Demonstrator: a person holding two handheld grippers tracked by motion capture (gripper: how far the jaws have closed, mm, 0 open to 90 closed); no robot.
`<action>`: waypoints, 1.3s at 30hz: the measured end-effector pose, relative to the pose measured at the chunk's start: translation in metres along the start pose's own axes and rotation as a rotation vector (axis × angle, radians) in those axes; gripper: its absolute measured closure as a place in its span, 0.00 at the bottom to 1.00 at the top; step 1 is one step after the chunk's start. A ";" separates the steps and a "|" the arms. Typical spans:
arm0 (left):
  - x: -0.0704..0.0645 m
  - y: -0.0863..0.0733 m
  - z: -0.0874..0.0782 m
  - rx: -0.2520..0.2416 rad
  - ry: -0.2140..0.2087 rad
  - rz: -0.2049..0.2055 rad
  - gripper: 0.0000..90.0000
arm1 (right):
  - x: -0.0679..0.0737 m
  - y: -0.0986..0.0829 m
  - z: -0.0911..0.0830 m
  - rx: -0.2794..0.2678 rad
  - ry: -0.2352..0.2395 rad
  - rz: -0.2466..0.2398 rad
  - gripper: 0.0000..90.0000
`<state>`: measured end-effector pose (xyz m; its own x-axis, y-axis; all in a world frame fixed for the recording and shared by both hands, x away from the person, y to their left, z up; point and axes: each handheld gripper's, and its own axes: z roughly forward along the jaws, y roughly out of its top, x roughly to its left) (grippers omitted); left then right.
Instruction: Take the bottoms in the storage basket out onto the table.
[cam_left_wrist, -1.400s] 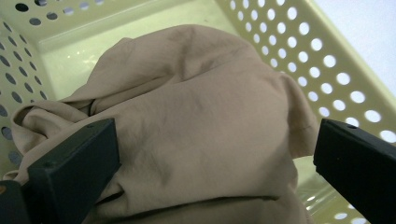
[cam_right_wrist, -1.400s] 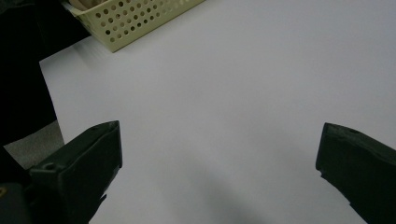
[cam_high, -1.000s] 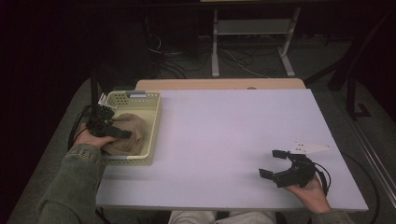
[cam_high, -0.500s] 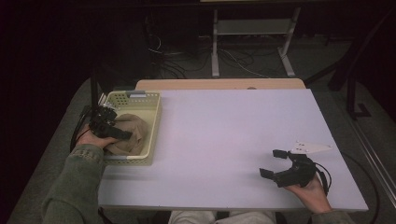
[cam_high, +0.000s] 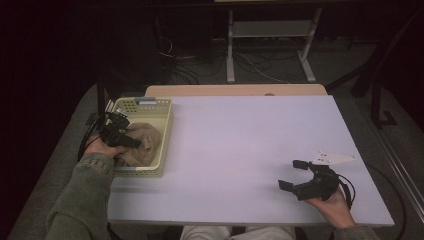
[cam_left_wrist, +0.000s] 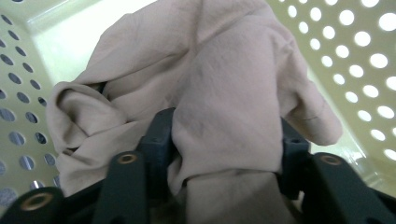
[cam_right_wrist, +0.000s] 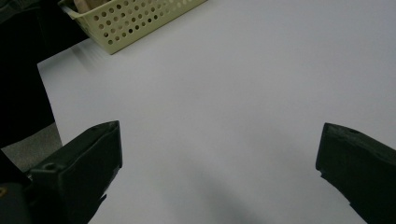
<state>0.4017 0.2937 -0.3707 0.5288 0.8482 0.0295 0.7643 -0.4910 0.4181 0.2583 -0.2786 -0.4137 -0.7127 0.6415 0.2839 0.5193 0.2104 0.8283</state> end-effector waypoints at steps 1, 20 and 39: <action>0.000 0.001 0.000 0.003 -0.005 0.000 0.61 | 0.000 0.000 0.000 0.000 -0.001 0.001 0.00; 0.012 -0.005 -0.018 -0.068 -0.118 -0.078 0.83 | -0.001 0.000 -0.001 -0.008 -0.005 0.006 0.00; 0.017 -0.005 -0.063 -0.199 -0.173 -0.069 0.84 | 0.000 0.000 -0.001 -0.009 -0.003 0.003 0.00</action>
<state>0.3835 0.3227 -0.3150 0.5459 0.8237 -0.1534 0.7222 -0.3697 0.5846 0.2582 -0.2796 -0.4132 -0.7099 0.6440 0.2849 0.5173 0.2023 0.8316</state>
